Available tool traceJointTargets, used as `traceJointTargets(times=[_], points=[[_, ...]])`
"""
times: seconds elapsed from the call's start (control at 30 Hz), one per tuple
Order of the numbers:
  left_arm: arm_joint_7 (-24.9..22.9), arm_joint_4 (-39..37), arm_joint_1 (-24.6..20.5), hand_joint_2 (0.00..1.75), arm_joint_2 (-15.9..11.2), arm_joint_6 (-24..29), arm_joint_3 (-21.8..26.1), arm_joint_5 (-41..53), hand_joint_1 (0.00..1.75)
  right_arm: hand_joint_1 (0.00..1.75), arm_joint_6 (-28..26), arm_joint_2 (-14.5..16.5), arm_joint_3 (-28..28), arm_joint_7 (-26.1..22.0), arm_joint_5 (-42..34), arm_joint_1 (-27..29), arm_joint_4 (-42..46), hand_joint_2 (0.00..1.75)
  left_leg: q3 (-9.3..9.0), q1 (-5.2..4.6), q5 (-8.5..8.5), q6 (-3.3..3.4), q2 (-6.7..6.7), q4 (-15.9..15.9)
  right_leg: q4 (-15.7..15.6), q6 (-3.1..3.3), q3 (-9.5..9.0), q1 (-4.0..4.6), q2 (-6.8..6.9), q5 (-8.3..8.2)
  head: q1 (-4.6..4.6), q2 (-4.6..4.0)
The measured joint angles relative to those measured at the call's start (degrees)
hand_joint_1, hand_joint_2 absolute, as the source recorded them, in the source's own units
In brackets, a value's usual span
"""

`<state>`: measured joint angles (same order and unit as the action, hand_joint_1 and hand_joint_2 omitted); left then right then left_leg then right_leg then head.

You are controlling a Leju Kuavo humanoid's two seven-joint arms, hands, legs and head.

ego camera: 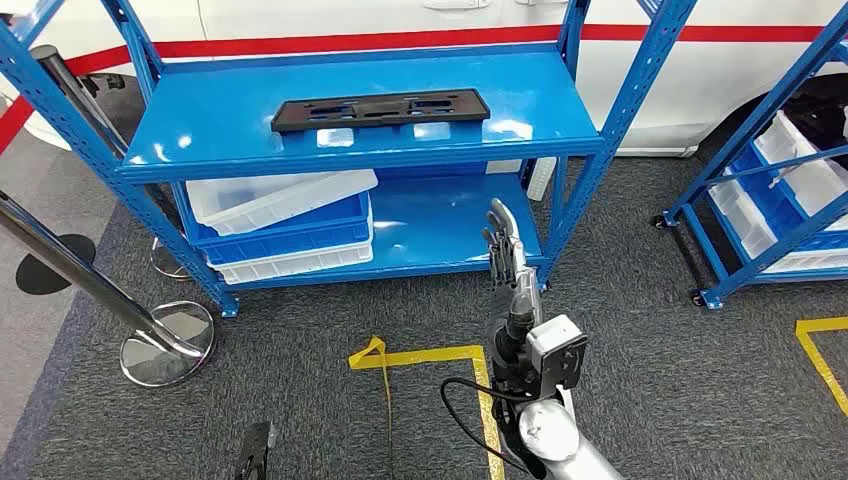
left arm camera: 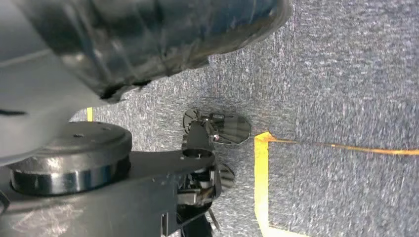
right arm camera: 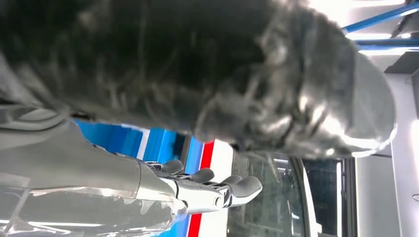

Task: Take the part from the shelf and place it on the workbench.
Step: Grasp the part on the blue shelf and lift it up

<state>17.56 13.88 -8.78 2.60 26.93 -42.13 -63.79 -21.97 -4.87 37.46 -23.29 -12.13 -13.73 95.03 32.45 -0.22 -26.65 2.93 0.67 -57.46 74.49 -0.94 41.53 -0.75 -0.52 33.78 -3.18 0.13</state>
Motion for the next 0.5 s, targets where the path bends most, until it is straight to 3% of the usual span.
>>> traceJointTargets(times=[0.07, 0.1, 0.17, 0.2, 0.33, 0.4, 0.47, 0.5], points=[[0.33, 0.0, 0.1, 0.0, -0.12, -0.13, 0.09, -0.89, 0.0, 0.0, 0.88, 0.27, 0.49, -0.24, -0.2, -0.81, -0.69, 0.0, -0.79, 0.05, -0.63, -0.17, 0.05, -0.08, -3.76, -0.04, -0.95, -0.15, 0.01, -3.24, 0.01, 0.0], [0.74, -0.01, 0.22, 0.0, -0.25, -0.29, 0.23, -1.92, 0.0, 0.0, 1.7, 0.51, 1.04, -0.51, -0.32, -1.67, -1.48, 0.0, -1.34, 0.08, -1.24, -0.41, 0.1, -0.16, -7.43, -0.06, -1.74, -0.31, 0.03, -6.41, 0.02, 0.0], [1.87, -0.05, 0.33, 0.0, -0.47, -0.69, 0.96, -4.36, 0.0, 0.0, 3.15, 1.04, 2.23, -1.03, -0.24, -3.46, -3.1, 0.0, -1.84, 0.03, -2.31, -1.08, 0.19, -0.57, -12.9, 0.21, -2.92, -0.28, 0.04, -10.04, 0.01, 0.01], [2.52, -0.08, 0.44, 0.0, -0.58, -0.84, 1.48, -5.57, 0.0, 0.0, 3.77, 1.26, 2.7, -1.23, -0.16, -4.19, -3.71, 0.0, -1.8, -0.02, -2.66, -1.45, 0.23, -0.71, -13.9, 0.58, -3.07, -0.17, 0.0, -10.5, -0.03, 0.01], [4.38, -0.14, 0.84, 0.0, -0.95, -0.99, 3.27, -8.55, 0.0, 0.0, 5.55, 2.22, 3.47, -1.66, -0.07, -6.61, -4.67, 0.0, -1.66, 0.16, -3.62, -2.45, 0.2, -1.96, -14.35, 2.16, -3.96, 0.05, -0.06, -9.82, -0.08, 0.0], [4.71, -0.2, 1.03, 0.0, -1.11, -1.19, 4.12, -9.31, 0.0, 0.0, 6.52, 2.71, 3.88, -2.03, -0.56, -7.97, -5.45, 0.0, 1.07, 0.3, -5.29, -2.96, 0.06, -7.08, -14.54, 2.7, -4.98, 0.03, 0.09, -9.29, -0.16, 0.0], [5.01, -0.26, 1.57, 0.0, -1.1, -1.46, 5.31, -10.28, 0.0, 0.0, 7.91, 3.3, 4.24, -2.63, -1.54, -9.2, -6.8, 0.0, 5.88, 0.35, -7.4, -3.26, -0.01, -14.24, -14.56, 3.03, -5.81, 0.25, 0.12, -8.57, -0.2, 0.0], [5.16, -0.28, 1.97, 0.0, -1.1, -1.56, 5.8, -10.7, 0.0, 0.0, 8.51, 3.62, 4.3, -2.93, -2.0, -9.6, -7.49, 0.0, 7.81, 0.34, -7.69, -3.24, -0.02, -16.32, -14.56, 3.11, -6.31, 0.4, 0.05, -8.16, -0.21, 0.0]])
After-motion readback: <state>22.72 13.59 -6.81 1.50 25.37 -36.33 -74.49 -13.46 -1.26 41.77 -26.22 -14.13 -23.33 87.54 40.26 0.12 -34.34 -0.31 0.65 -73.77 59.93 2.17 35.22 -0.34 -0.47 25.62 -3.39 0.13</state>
